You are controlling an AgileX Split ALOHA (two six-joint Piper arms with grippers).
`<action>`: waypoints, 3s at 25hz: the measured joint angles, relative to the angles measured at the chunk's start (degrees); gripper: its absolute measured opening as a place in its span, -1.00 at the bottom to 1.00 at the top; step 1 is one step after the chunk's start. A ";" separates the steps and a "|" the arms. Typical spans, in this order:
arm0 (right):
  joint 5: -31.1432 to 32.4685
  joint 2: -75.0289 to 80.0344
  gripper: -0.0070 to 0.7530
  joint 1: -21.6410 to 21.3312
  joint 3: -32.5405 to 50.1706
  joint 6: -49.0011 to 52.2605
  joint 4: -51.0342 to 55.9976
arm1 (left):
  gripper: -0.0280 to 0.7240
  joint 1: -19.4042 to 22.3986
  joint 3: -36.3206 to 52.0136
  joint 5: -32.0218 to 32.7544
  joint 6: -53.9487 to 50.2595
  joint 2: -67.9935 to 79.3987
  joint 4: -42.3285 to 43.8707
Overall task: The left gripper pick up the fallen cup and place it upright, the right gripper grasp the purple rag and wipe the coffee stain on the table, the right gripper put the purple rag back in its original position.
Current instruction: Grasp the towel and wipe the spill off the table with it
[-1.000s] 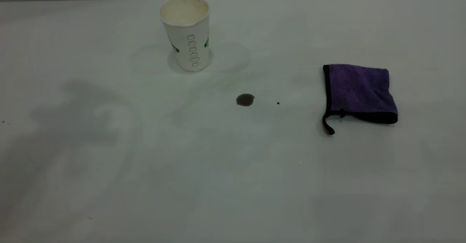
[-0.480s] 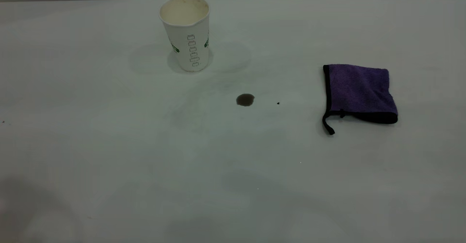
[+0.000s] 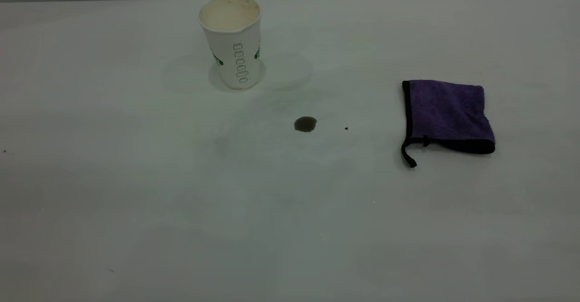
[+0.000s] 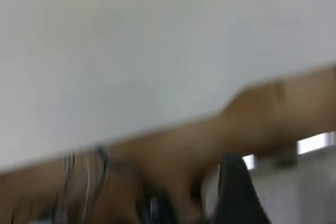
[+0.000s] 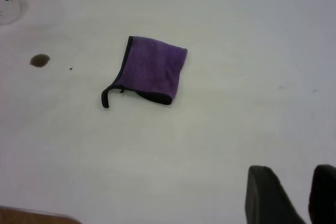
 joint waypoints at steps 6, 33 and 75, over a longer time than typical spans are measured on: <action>0.00 0.00 -0.36 0.00 0.00 0.00 0.00 | 0.44 2.86 1.20 -1.42 -0.12 -10.94 1.47; 0.00 0.00 -0.36 0.00 0.00 0.00 0.00 | 0.44 10.76 2.47 -0.45 0.04 -20.51 2.17; -39.98 91.95 0.93 1.56 -20.93 2.61 -1.52 | 0.44 10.76 2.47 -0.41 0.10 -20.51 2.23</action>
